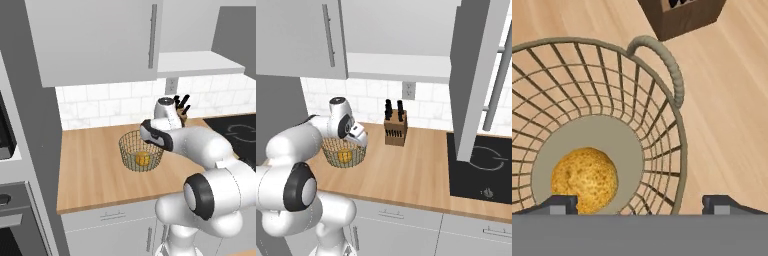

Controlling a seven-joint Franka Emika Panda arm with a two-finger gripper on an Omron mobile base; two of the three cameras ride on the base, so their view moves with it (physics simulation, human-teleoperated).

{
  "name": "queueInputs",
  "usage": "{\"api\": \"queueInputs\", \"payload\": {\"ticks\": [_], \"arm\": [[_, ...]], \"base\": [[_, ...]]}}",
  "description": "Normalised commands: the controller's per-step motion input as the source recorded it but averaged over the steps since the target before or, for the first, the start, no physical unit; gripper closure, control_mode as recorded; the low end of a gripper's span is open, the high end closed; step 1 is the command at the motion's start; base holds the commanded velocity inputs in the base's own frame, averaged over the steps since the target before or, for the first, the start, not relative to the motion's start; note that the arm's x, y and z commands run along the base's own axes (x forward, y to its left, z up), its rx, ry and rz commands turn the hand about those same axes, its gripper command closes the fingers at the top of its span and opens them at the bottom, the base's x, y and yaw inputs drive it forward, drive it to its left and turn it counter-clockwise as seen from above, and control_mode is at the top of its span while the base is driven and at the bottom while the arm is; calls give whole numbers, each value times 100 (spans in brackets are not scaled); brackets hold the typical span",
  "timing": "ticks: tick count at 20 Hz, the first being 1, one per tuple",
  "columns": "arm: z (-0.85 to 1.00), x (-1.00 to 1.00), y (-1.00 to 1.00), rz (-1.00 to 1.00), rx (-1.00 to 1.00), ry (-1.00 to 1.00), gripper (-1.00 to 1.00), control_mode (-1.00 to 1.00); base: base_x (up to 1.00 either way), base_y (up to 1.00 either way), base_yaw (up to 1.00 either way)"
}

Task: Open the cabinet, pick up the bread from the cabinet and place it in the basket. Then move the basket to the dining counter.

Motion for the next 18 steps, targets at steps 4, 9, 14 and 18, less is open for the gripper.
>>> {"api": "queueInputs", "payload": {"ticks": [4,9,14,18], "arm": [[-10,2,-56,-8,11,1,-100,-100],[-40,6,-3,0,4,-2,-100,-100],[-29,9,7,0,0,-4,-100,-100],[-16,11,13,0,0,0,-100,-100]], "base": [[0,0,0],[0,0,0],[0,0,0],[0,0,0]]}}
